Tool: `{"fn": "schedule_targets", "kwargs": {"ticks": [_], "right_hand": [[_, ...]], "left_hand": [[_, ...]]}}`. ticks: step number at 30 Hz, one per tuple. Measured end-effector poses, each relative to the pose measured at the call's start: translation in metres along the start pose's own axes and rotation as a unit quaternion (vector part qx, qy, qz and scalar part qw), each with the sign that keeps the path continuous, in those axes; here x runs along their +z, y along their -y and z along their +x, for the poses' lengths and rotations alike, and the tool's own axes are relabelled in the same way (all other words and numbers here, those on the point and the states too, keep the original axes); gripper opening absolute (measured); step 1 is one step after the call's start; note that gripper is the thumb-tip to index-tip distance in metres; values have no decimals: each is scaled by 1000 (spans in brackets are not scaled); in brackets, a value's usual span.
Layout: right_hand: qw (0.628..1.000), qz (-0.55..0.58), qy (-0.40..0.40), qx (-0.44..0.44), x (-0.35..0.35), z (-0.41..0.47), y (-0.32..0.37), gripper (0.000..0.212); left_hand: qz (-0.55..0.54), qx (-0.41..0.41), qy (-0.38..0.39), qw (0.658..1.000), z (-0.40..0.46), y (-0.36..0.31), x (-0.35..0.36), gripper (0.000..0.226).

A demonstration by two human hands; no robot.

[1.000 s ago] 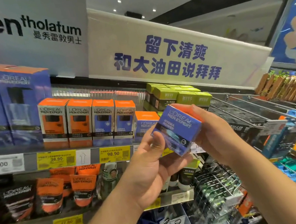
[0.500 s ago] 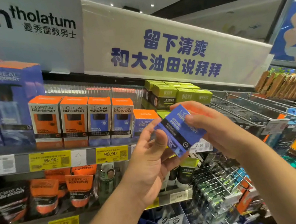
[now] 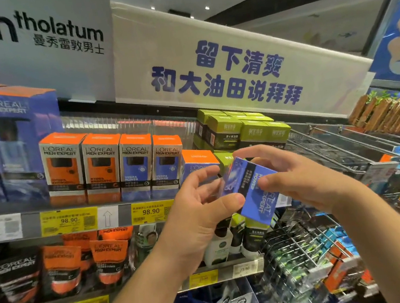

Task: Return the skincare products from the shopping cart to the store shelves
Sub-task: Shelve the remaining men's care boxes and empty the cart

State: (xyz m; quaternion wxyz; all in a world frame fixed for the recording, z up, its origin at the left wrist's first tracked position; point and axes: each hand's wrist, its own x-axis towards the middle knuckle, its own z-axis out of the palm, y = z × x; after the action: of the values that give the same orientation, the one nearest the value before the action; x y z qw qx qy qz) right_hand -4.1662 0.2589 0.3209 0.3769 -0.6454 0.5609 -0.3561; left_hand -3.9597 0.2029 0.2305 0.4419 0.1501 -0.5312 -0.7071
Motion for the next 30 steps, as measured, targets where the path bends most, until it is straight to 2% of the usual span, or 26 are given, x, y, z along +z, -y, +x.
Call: {"fn": "schedule_targets", "kwargs": {"ticks": [4, 6, 9, 13, 16, 20, 23, 25, 30], "right_hand": [[999, 13, 42, 2, 4, 3, -1, 75], [999, 16, 49, 2, 7, 4, -2, 69], [1000, 23, 13, -7, 12, 9, -6, 58], [997, 50, -40, -31, 18, 13, -12, 58], [993, 90, -62, -50, 21, 15, -16, 63], [987, 116, -97, -63, 26, 20, -13, 75], [978, 124, -146, -79, 26, 24, -8, 70], [974, 126, -168, -81, 28, 26, -4, 71], [979, 109, -169, -40, 33, 34, -1, 81]], "left_hand": [[-27, 28, -44, 998, 3, -1, 0, 74], [-34, 43, -69, 996, 4, -2, 0, 70], [-31, 50, -72, 996, 3, 2, -4, 75], [23, 21, -41, 999, 0, 7, -5, 86], [13, -9, -23, 1000, 1, 5, -4, 80], [-18, -18, -37, 999, 3, 0, -4, 85], [-9, -22, -54, 998, 3, -2, -2, 71], [-5, -36, -62, 997, 3, -1, 1, 77], [-163, -37, -54, 985, 8, -8, 11, 55]]}}
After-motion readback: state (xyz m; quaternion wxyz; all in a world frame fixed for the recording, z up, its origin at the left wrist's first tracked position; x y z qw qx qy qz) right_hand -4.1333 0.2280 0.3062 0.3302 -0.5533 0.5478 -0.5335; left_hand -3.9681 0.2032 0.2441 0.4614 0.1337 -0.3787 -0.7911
